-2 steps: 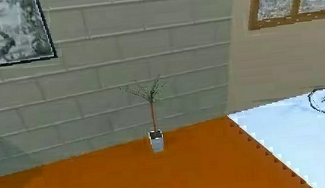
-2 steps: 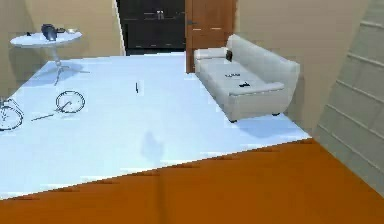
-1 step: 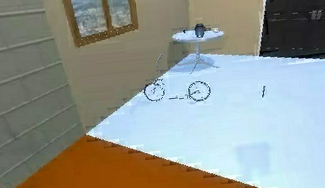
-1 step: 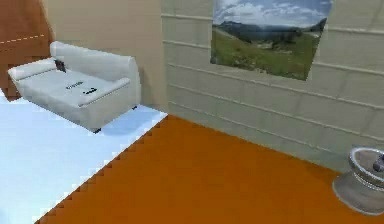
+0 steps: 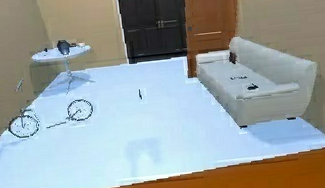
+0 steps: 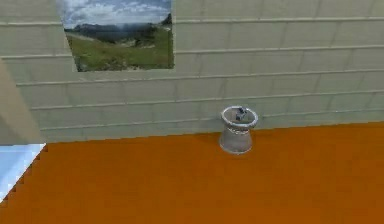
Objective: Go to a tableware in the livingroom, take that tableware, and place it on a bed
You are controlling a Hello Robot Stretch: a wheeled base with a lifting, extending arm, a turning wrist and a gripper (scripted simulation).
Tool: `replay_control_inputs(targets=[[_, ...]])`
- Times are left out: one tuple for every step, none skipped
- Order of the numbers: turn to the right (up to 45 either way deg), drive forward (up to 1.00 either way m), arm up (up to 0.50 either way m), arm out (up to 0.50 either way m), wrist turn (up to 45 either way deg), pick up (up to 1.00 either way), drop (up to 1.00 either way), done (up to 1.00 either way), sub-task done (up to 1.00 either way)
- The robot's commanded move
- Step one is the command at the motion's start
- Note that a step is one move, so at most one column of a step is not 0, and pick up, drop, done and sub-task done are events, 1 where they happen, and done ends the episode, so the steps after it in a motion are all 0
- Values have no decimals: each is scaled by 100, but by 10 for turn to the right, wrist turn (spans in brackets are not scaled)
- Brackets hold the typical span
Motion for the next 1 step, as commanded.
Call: replay_control_inputs(targets=[[0, 100, 0, 0, 0, 0, 0, 0, 0]])
